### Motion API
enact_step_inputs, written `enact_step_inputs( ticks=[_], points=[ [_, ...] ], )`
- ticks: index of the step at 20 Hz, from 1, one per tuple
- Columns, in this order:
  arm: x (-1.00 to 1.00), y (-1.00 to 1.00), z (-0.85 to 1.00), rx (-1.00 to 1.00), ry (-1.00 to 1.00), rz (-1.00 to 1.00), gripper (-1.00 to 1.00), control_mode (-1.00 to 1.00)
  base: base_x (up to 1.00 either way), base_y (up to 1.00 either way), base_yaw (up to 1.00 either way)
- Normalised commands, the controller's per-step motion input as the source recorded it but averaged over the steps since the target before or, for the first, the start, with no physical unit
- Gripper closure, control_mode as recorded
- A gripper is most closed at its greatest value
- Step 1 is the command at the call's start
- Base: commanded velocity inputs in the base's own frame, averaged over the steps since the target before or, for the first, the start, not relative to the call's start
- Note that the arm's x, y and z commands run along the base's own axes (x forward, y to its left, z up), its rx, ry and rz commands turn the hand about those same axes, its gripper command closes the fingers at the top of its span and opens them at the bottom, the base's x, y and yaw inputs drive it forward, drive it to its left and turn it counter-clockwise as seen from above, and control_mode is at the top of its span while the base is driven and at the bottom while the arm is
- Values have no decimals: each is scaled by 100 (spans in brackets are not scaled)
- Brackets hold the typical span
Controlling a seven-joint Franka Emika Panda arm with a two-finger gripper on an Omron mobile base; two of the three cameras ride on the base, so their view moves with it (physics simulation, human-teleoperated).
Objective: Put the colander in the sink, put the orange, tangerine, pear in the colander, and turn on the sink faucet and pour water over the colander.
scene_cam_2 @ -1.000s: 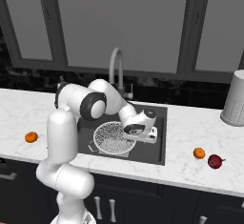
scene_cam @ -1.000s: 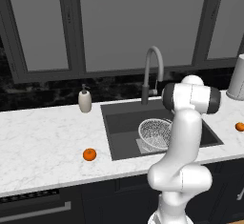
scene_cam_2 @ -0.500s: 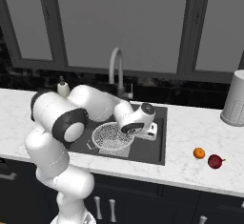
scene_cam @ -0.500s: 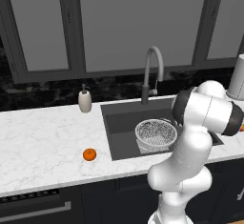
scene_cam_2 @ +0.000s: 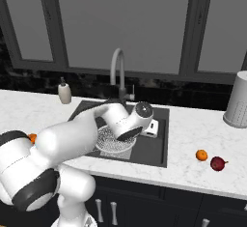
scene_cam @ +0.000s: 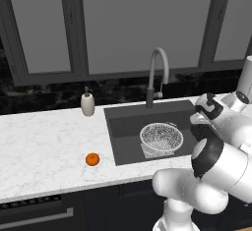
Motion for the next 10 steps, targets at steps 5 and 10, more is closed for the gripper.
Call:
enact_step_inputs(
  ticks=[5,10],
  points=[
    [-28,-3,64,-14,15,-23,-100,-100,0,0,0],
    [-1,-40,12,-23,30,-31,-100,-100,0,0,0]
  ],
)
